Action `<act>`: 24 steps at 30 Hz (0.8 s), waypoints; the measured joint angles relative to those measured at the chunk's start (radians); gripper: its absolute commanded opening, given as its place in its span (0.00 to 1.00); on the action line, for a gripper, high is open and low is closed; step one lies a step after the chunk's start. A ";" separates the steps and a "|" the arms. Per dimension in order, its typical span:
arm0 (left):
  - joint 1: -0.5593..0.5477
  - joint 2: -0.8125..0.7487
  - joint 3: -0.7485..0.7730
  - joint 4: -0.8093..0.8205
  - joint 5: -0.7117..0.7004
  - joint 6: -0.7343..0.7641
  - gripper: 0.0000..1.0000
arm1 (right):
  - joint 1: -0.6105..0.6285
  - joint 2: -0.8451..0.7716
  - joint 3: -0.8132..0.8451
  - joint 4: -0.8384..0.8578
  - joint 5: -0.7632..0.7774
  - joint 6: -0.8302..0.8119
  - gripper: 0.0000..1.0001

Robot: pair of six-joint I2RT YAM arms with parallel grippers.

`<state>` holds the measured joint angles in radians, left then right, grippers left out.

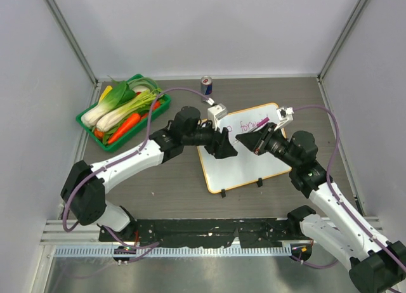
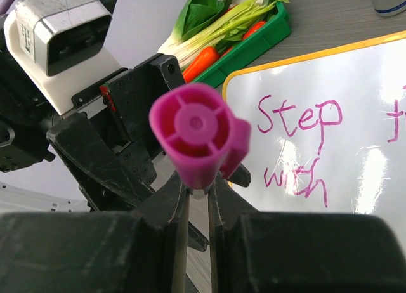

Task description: Write a sentence on the whiteboard

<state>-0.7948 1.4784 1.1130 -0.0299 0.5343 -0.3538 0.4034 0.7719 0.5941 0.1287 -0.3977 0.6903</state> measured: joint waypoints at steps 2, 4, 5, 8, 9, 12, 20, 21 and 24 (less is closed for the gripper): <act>-0.002 0.002 0.000 0.017 0.008 0.000 0.58 | -0.002 0.000 0.000 0.004 -0.009 0.005 0.01; -0.002 0.003 0.001 0.035 0.017 0.000 0.48 | -0.002 0.000 0.000 0.009 -0.018 0.009 0.02; -0.002 0.004 0.004 0.042 0.021 0.000 0.45 | -0.002 0.000 0.000 0.011 -0.022 0.012 0.02; -0.002 0.010 0.016 0.057 0.033 0.001 0.29 | -0.004 0.000 0.000 0.016 -0.031 0.017 0.01; -0.003 0.010 0.017 0.061 0.038 0.001 0.22 | -0.006 0.000 -0.001 0.019 -0.032 0.017 0.01; -0.003 0.010 0.018 0.067 0.053 0.004 0.05 | -0.010 0.000 -0.003 0.021 -0.034 0.021 0.02; -0.006 0.005 0.017 0.063 0.072 0.049 0.00 | -0.015 0.001 -0.003 0.021 -0.043 0.035 0.23; -0.007 0.002 0.016 0.063 0.070 0.050 0.00 | -0.015 0.001 -0.003 0.021 -0.044 0.036 0.29; -0.011 -0.015 0.005 0.061 0.060 0.046 0.00 | -0.015 0.001 -0.003 0.023 -0.048 0.034 0.42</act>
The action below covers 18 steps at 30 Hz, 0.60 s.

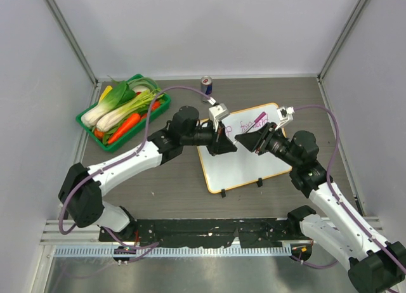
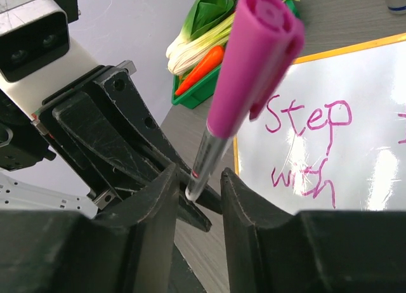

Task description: Write a sentence on the whiteboard

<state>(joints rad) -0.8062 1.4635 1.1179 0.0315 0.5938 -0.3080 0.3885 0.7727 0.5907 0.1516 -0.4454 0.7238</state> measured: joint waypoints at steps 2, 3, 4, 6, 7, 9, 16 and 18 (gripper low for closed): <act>0.002 -0.017 -0.011 0.000 -0.016 -0.003 0.00 | 0.000 0.000 0.000 0.001 -0.003 -0.003 0.48; 0.003 -0.026 -0.018 -0.002 -0.024 -0.003 0.00 | 0.000 0.000 0.000 0.002 -0.006 -0.005 0.52; 0.003 -0.037 -0.025 -0.004 -0.031 -0.004 0.00 | 0.000 0.000 0.000 0.003 -0.010 -0.008 0.54; 0.004 -0.062 -0.039 -0.008 -0.044 -0.004 0.00 | 0.000 0.000 0.000 0.006 -0.018 -0.010 0.70; 0.004 -0.072 -0.044 -0.008 -0.047 -0.004 0.00 | 0.000 0.000 0.000 0.009 -0.025 -0.008 0.75; 0.004 -0.090 -0.051 -0.014 -0.052 -0.003 0.00 | 0.000 0.000 0.000 0.020 -0.040 -0.002 0.76; 0.004 -0.104 -0.052 -0.065 -0.023 0.006 0.00 | 0.000 0.013 0.000 0.120 -0.136 0.018 0.68; 0.004 -0.104 -0.052 -0.082 -0.005 0.011 0.00 | 0.000 0.033 0.000 0.143 -0.169 0.019 0.59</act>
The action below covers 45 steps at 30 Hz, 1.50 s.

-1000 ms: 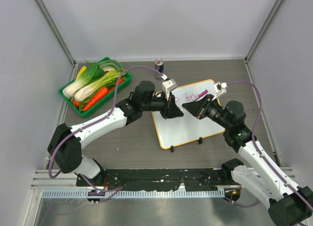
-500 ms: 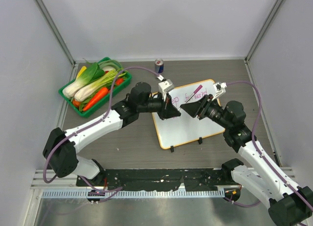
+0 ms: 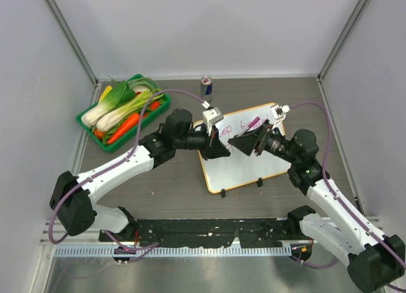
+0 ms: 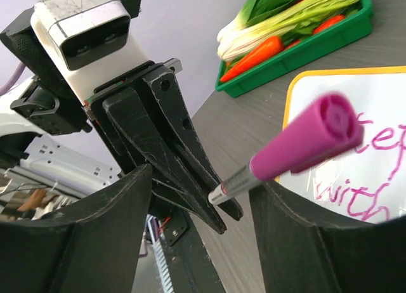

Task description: Write a sentence on the whiteboard

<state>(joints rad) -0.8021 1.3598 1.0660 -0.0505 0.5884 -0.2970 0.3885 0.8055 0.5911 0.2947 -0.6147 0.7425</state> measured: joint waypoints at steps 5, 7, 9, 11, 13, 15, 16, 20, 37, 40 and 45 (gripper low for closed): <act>0.000 -0.002 0.003 -0.040 0.043 0.023 0.00 | 0.000 0.044 0.000 0.027 -0.067 0.005 0.39; 0.000 -0.006 0.007 -0.051 0.056 0.029 0.00 | -0.001 0.050 0.000 0.028 -0.084 0.003 0.31; 0.000 -0.014 0.009 -0.060 0.068 0.039 0.00 | -0.004 0.053 0.000 0.036 -0.102 0.006 0.27; 0.000 -0.024 0.009 -0.063 0.078 0.044 0.00 | -0.005 0.053 0.000 0.046 -0.117 0.010 0.23; 0.000 -0.032 0.009 -0.068 0.087 0.047 0.00 | -0.005 0.053 0.000 0.055 -0.134 0.011 0.22; 0.000 -0.034 0.009 -0.071 0.094 0.050 0.00 | -0.005 0.053 0.000 0.061 -0.150 0.014 0.22; 0.000 -0.034 0.009 -0.073 0.097 0.051 0.00 | -0.005 0.053 0.000 0.062 -0.159 0.013 0.23; 0.000 -0.036 0.009 -0.082 0.098 0.063 0.00 | -0.006 0.052 0.000 0.061 -0.175 0.007 0.40; 0.000 -0.047 0.009 -0.102 0.109 0.074 0.00 | -0.008 0.053 0.000 0.058 -0.228 -0.029 0.02; -0.001 -0.052 0.009 -0.106 0.095 0.074 0.30 | -0.008 0.052 0.000 0.056 -0.225 -0.032 0.01; -0.001 -0.087 -0.022 -0.103 0.023 0.048 0.75 | -0.005 0.043 0.001 -0.010 -0.183 -0.069 0.01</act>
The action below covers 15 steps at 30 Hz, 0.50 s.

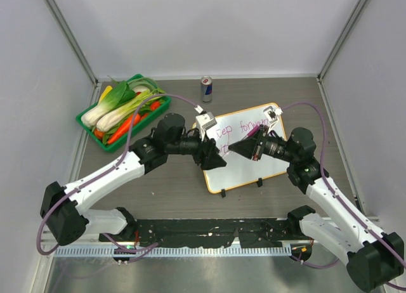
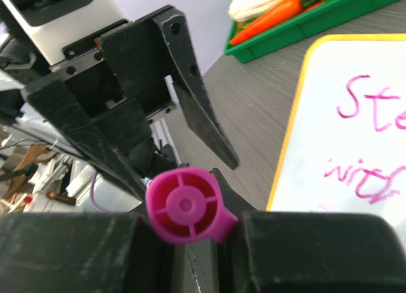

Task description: Write a sentence on the whiteboard

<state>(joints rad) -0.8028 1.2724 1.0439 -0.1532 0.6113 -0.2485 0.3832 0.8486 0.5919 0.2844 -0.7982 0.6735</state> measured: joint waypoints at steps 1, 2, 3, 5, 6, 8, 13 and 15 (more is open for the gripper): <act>0.000 -0.012 -0.014 0.000 -0.017 -0.005 0.76 | 0.000 -0.004 0.002 -0.028 0.022 -0.014 0.01; 0.001 -0.027 -0.034 0.003 -0.040 -0.018 0.79 | 0.000 -0.008 0.003 -0.053 0.045 -0.026 0.01; 0.001 -0.045 -0.062 0.007 -0.070 -0.036 0.80 | 0.000 -0.016 0.007 -0.094 0.092 -0.044 0.02; 0.001 -0.072 -0.115 0.020 -0.126 -0.067 0.82 | 0.000 -0.031 0.011 -0.148 0.156 -0.067 0.01; 0.001 -0.085 -0.143 0.024 -0.156 -0.085 0.84 | 0.000 -0.040 0.012 -0.175 0.194 -0.078 0.01; 0.005 -0.103 -0.198 0.034 -0.221 -0.116 0.85 | 0.000 -0.058 0.016 -0.223 0.261 -0.097 0.01; 0.100 -0.120 -0.319 0.064 -0.296 -0.208 0.85 | -0.001 -0.084 0.022 -0.298 0.370 -0.128 0.01; 0.178 -0.119 -0.362 0.100 -0.293 -0.253 0.85 | -0.001 -0.085 0.022 -0.318 0.394 -0.138 0.02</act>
<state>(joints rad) -0.6250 1.1534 0.6815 -0.0528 0.3187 -0.5014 0.3820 0.7631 0.6136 -0.0334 -0.4046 0.5354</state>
